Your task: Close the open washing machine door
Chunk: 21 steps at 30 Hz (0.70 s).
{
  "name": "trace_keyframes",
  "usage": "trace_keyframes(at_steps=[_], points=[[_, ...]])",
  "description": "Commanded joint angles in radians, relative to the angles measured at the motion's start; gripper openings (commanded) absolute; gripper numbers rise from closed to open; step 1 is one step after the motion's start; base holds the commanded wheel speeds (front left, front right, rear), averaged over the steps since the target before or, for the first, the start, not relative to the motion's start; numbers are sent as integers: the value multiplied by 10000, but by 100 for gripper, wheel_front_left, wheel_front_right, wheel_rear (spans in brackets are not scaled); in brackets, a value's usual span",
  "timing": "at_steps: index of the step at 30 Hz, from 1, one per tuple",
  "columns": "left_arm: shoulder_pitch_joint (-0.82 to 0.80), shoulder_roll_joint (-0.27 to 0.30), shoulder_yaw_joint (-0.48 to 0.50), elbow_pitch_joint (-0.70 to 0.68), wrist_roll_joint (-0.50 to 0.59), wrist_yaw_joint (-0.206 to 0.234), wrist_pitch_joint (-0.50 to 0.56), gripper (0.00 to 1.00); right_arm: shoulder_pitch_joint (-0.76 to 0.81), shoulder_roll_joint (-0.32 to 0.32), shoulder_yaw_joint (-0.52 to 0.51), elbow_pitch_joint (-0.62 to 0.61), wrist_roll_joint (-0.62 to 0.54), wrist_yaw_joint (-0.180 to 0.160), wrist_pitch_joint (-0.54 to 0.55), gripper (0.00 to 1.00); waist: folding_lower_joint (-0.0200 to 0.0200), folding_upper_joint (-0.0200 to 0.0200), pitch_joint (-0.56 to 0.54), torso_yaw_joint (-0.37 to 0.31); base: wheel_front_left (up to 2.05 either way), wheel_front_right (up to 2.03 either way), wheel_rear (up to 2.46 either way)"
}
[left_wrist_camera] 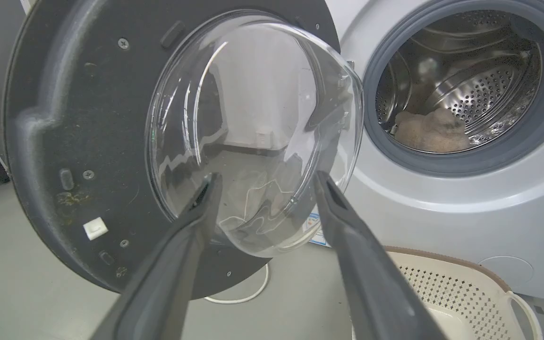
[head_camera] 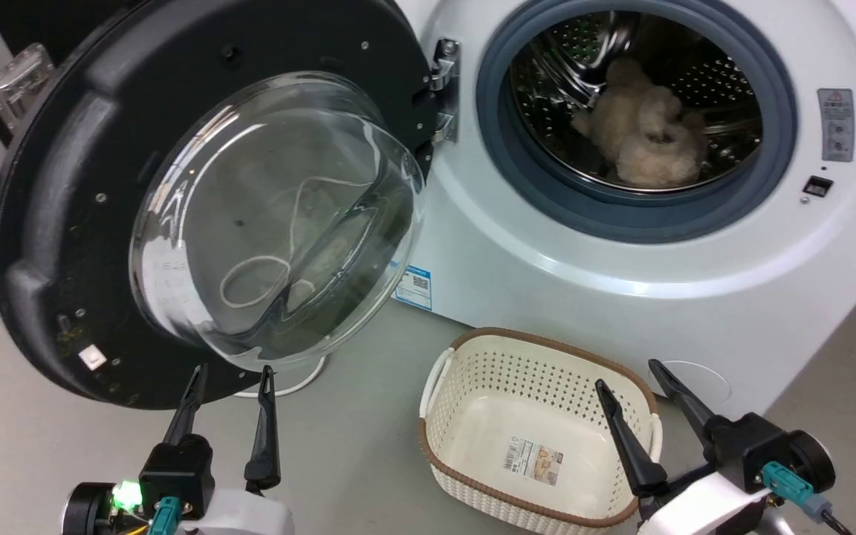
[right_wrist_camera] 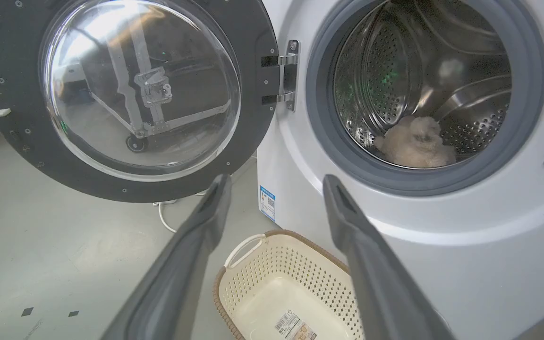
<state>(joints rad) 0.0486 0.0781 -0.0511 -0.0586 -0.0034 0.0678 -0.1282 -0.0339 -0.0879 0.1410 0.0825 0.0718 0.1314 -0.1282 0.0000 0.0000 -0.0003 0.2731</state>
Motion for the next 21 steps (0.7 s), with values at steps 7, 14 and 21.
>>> trace_keyframes(at_steps=[7, 14, 21], points=[[201, 124, -105, -50, -65, 61, -249, 100, -91, -49, 242, 94, 166, -4, -254, 100, 0, 0, -17, 330, 0, 0, 0], [268, 253, -176, -81, -60, 68, -395, 100, -37, -41, 454, 173, 261, -5, -399, 100, 0, 0, -40, 610, 0, 0, 0], [336, 367, -197, -153, -79, 119, -542, 100, 7, -59, 604, 217, 346, -5, -545, 100, 0, 0, -53, 893, 0, 0, 0]])
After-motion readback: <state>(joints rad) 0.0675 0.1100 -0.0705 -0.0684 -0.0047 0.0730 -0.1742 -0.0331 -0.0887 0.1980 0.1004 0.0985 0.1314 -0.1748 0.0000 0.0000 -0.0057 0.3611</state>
